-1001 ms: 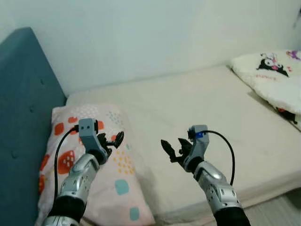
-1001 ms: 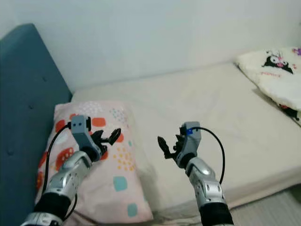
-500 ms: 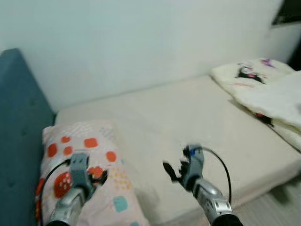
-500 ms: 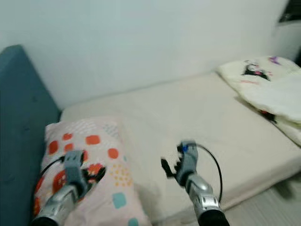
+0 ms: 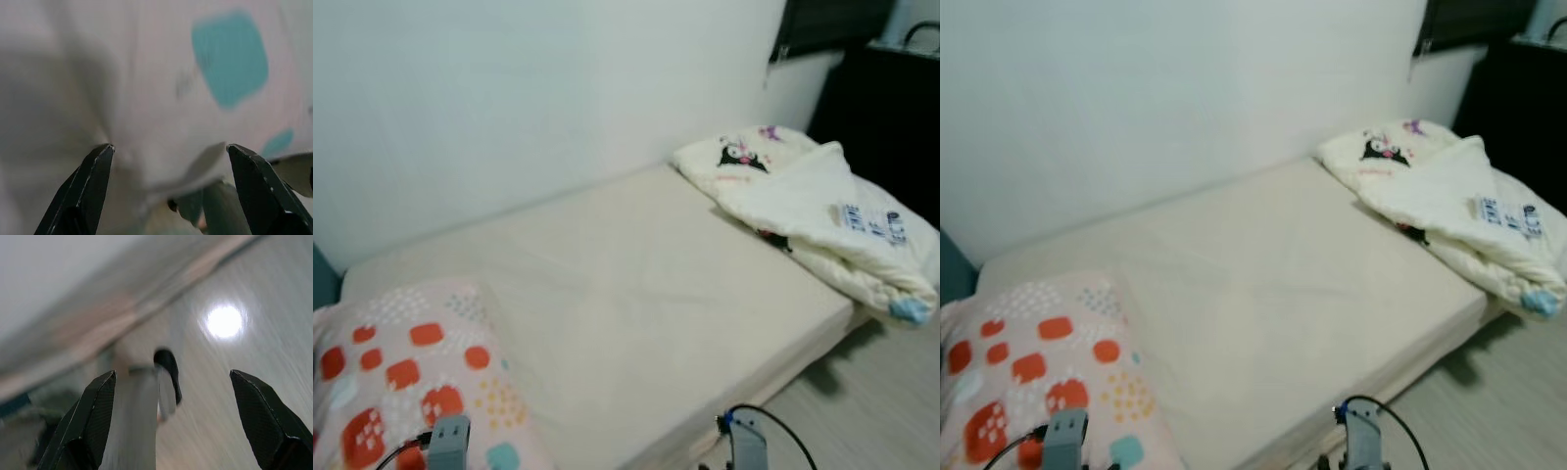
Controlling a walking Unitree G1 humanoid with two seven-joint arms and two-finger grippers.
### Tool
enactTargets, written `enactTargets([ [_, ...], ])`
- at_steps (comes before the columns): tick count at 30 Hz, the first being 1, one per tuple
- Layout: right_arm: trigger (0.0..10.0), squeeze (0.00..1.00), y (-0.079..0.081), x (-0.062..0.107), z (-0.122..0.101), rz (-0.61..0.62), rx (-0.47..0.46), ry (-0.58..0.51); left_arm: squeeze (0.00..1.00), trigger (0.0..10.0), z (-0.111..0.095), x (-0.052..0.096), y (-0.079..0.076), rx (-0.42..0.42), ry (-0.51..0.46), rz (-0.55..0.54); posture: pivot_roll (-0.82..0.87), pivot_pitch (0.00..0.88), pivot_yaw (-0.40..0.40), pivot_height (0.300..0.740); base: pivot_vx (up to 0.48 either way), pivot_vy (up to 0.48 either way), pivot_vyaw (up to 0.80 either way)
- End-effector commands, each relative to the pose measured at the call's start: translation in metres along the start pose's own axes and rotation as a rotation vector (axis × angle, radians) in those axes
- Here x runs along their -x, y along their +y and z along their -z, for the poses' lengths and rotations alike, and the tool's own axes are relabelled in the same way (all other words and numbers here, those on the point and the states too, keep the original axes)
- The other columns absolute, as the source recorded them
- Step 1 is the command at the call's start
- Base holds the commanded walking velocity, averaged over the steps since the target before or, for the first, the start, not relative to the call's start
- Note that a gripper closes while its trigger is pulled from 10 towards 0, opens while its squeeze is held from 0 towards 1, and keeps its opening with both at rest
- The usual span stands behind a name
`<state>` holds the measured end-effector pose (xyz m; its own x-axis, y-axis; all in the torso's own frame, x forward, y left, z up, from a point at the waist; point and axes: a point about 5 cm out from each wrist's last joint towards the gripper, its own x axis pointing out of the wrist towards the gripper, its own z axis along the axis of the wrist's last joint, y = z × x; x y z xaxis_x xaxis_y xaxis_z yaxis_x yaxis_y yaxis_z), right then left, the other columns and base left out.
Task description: Clean up the room
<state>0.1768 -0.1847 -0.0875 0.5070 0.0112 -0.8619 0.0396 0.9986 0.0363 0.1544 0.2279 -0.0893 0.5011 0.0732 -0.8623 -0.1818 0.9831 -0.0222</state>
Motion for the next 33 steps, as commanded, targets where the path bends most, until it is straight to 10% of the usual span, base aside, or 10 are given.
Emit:
enactTargets([
  [1, 10.0, 0.0, 0.004, 0.0, 0.005, 0.006, -0.009, 0.018, 0.0, 10.0, 0.014, 0.002, 0.004, -0.012, 0.05, -0.012, -0.13, 0.0, 0.028, 0.74, 0.0, -0.472, 0.0],
  [16, 10.0, 0.0, 0.001, 0.001, 0.017, 0.033, -0.013, 0.044, 0.0, 10.0, 0.023, 0.007, 0.02, -0.064, 0.088, -0.034, -0.13, 0.0, 0.033, 0.74, 0.0, -0.472, 0.0],
  [33, 10.0, 0.0, -0.001, 0.003, 0.027, 0.032, -0.014, 0.051, 0.0, 10.0, 0.031, 0.005, 0.004, -0.123, 0.122, 0.0, -0.13, 0.011, 0.035, 0.74, 0.0, -0.472, 0.0],
])
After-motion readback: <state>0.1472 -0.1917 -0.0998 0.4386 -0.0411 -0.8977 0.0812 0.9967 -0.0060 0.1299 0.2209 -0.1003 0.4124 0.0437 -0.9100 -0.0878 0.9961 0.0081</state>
